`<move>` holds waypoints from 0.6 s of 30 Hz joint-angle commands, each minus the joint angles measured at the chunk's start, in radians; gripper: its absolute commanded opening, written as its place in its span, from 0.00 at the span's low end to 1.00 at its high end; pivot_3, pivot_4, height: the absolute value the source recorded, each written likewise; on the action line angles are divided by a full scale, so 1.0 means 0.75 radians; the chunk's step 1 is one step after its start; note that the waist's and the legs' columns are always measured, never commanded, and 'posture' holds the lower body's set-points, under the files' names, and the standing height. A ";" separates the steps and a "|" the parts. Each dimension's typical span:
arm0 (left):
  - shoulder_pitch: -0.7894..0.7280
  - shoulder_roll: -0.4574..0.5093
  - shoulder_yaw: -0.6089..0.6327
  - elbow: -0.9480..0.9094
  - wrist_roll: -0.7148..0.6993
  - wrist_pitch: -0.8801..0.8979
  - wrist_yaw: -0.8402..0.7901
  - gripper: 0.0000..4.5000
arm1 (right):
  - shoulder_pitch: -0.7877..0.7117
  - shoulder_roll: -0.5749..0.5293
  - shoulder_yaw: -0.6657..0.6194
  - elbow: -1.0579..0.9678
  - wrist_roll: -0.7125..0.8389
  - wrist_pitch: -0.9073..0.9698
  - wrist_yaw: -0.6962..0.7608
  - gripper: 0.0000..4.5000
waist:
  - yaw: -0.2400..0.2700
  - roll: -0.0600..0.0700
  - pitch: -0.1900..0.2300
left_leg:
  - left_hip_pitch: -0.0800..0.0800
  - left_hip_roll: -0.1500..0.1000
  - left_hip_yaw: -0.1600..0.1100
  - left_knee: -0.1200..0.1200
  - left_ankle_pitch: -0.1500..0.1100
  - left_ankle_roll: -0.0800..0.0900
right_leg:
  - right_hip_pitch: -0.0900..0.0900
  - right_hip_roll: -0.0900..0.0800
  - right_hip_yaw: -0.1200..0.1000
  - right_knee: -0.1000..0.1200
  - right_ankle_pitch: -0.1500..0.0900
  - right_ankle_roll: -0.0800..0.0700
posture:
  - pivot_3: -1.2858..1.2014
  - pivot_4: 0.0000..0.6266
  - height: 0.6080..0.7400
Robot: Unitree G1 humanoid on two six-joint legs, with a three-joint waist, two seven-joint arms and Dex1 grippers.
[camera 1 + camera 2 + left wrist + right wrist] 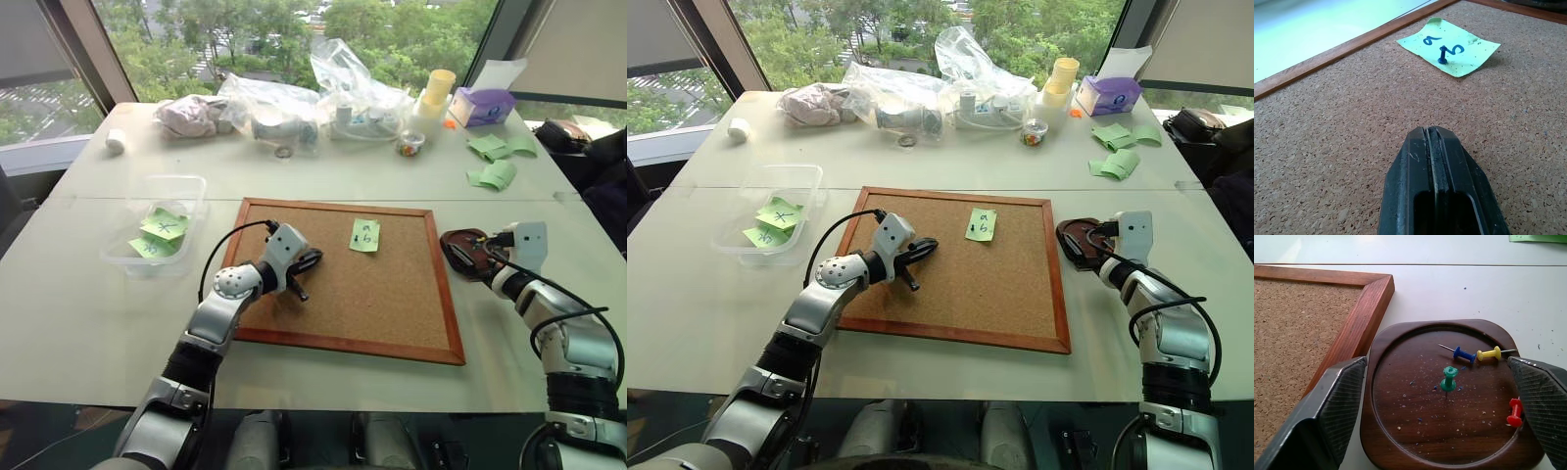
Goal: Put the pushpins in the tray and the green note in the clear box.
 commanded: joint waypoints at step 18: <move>0.036 0.016 -0.022 0.066 0.043 0.038 0.018 0.00 | -0.251 0.199 0.488 -0.140 -0.038 -0.019 0.145 0.99 | 0.000 0.000 0.000 | -0.001 0.000 -0.001 0.000 -0.001 0.002 | 0.000 -0.001 0.000 0.000 0.000 0.000 | 0.52 0.24 1.00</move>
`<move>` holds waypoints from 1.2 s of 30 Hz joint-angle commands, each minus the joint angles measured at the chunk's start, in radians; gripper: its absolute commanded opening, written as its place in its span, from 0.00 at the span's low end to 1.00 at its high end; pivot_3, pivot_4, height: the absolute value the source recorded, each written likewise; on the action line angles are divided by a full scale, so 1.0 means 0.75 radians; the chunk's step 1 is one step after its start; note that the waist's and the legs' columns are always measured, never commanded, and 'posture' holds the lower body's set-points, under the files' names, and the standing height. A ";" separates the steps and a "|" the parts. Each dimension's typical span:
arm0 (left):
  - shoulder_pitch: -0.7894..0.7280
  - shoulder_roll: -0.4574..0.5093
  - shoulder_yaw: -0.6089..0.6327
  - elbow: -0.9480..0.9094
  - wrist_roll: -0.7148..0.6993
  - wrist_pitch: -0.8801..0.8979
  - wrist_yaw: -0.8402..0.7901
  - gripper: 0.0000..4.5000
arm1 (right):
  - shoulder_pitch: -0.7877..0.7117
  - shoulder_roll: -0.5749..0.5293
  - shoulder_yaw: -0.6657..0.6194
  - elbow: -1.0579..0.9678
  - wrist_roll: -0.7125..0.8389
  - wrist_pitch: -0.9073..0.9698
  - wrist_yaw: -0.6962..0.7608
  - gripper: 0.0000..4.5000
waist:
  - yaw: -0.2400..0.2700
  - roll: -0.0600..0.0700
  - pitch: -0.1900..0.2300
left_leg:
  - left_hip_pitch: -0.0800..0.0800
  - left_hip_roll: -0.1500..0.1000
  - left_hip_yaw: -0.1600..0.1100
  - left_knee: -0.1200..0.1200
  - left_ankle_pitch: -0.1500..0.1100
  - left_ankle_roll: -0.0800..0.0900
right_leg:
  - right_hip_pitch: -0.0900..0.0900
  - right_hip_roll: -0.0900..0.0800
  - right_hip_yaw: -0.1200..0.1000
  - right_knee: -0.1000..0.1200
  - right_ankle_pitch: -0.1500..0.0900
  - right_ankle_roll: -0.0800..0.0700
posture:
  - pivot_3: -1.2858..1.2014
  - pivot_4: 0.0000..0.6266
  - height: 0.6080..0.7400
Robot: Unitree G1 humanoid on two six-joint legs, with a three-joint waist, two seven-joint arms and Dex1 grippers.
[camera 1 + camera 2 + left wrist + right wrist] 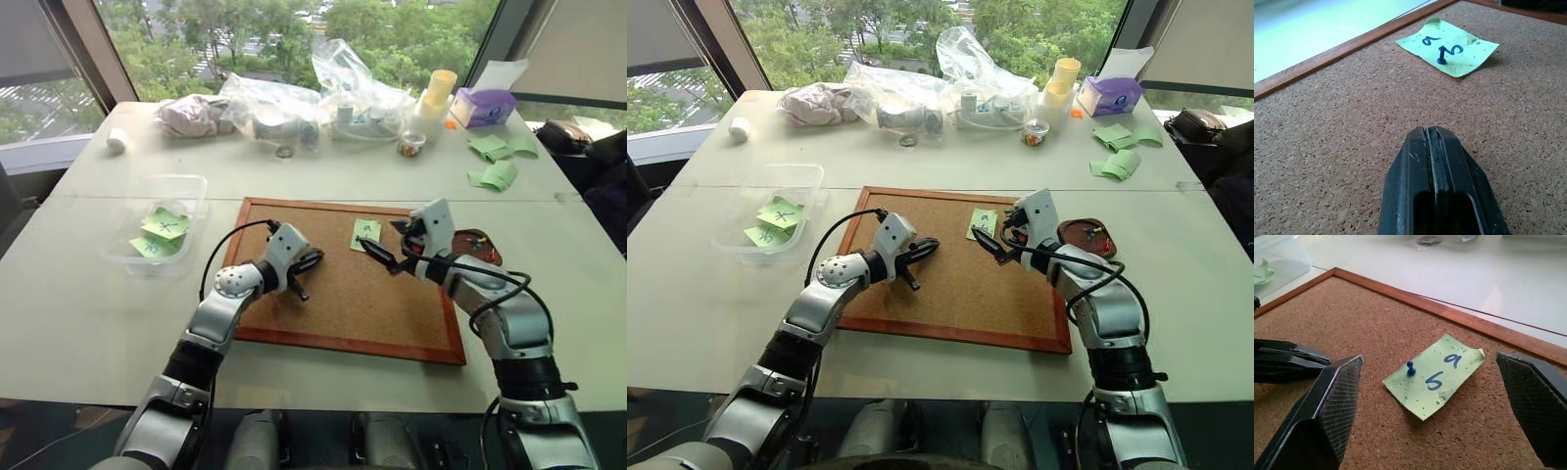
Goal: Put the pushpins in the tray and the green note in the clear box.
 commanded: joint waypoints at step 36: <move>-0.048 -0.018 0.111 0.009 -0.137 0.177 -0.011 0.00 | -0.042 -0.131 0.102 -0.296 -0.150 -0.051 0.222 0.00 | -0.001 -0.001 0.001 | -0.001 0.001 0.001 -0.001 0.001 -0.002 | -0.002 0.000 0.000 -0.001 0.000 0.000 | 0.52 0.24 1.00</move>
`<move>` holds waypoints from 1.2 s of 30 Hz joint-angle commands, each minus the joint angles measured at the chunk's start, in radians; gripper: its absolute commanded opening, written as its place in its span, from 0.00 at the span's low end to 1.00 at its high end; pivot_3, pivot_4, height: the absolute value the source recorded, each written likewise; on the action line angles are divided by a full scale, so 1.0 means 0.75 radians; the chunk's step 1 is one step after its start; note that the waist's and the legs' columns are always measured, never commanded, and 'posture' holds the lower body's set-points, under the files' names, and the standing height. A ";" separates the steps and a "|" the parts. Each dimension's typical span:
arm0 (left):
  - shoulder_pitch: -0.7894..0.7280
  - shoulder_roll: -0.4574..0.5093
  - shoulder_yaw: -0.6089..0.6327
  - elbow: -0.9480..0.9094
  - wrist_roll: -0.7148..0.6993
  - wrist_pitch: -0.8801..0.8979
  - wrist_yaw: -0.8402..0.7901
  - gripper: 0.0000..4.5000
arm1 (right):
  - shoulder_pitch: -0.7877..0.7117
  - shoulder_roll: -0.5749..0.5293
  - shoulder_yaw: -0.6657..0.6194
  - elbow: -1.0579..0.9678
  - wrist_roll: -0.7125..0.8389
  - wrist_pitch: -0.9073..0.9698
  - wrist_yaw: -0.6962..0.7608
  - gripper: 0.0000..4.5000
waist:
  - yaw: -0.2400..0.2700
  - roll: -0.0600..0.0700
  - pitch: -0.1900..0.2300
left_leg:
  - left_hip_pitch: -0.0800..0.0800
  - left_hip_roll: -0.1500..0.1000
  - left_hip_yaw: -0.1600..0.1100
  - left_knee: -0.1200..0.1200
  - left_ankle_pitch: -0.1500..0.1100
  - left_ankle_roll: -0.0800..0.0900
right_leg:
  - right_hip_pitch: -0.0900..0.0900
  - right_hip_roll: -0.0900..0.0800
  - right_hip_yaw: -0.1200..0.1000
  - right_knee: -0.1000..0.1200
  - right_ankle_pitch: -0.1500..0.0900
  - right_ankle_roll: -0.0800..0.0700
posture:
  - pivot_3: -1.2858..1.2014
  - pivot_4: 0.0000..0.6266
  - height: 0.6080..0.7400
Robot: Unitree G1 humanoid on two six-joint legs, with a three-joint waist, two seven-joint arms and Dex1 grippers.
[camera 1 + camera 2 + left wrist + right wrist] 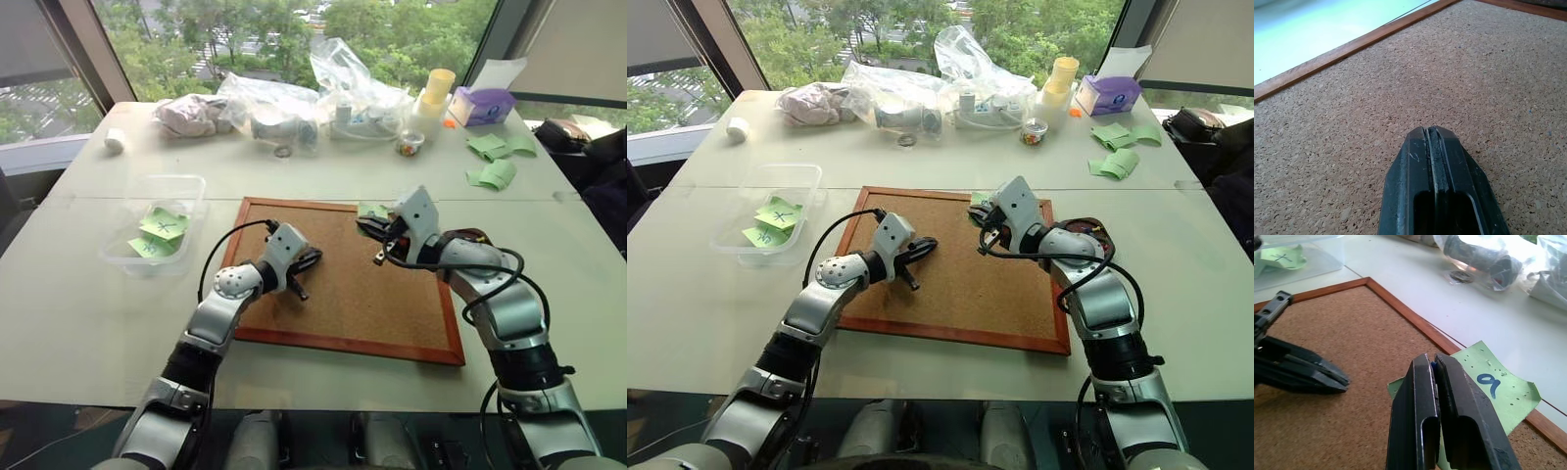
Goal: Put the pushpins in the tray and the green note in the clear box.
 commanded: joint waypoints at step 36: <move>-0.418 -0.374 0.630 0.166 -0.922 0.978 0.202 0.01 | 0.054 -0.188 -0.010 -0.311 0.029 0.074 0.093 0.00 | 0.002 -0.024 0.015 | -0.011 -0.004 -0.001 0.001 0.006 -0.010 | -0.008 0.003 -0.001 -0.002 0.000 0.001 | 0.52 0.24 1.00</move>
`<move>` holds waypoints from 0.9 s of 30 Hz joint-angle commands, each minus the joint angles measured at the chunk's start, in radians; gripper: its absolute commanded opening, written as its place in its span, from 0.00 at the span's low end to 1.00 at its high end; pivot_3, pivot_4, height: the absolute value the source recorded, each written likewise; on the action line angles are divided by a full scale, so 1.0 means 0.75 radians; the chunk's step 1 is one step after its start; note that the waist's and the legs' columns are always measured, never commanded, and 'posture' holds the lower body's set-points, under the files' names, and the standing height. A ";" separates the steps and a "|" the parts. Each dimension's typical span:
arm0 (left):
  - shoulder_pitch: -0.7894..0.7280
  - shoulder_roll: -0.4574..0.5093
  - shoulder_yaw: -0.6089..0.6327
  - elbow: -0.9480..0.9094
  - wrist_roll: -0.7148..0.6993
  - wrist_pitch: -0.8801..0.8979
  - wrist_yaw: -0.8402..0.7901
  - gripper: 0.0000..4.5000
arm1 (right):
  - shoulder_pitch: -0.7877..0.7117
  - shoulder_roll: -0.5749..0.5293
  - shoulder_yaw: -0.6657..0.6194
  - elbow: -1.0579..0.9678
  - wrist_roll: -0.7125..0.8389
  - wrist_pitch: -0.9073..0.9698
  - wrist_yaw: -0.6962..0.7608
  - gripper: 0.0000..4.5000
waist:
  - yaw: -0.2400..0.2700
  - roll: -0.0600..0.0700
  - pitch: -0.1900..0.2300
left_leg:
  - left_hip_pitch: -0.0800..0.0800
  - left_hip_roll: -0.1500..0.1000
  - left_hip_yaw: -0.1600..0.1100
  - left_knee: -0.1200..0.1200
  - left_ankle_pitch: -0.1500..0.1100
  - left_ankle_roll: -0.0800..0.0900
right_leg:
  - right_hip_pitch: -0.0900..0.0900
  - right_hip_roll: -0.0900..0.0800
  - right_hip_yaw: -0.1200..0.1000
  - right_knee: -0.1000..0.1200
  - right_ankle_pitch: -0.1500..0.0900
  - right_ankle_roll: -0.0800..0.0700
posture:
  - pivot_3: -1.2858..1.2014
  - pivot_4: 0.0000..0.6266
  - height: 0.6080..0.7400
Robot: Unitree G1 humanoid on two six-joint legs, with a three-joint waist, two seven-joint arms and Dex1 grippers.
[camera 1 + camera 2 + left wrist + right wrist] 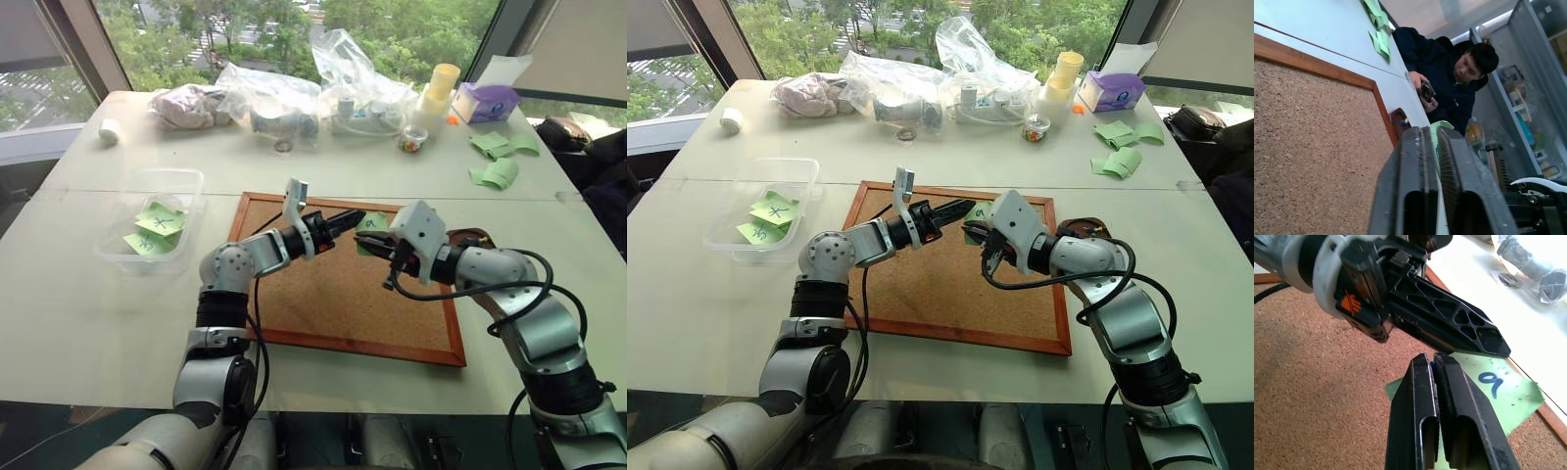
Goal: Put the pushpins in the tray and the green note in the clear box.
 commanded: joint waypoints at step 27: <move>0.044 0.132 -0.114 -0.123 0.162 -0.383 -0.048 0.01 | 0.168 0.012 -0.663 0.520 0.157 -0.061 -0.251 0.00 | 0.024 0.000 0.000 | 0.001 -0.001 0.003 0.000 0.001 -0.002 | 0.001 0.002 -0.001 0.000 0.000 0.000 | 0.52 0.24 1.00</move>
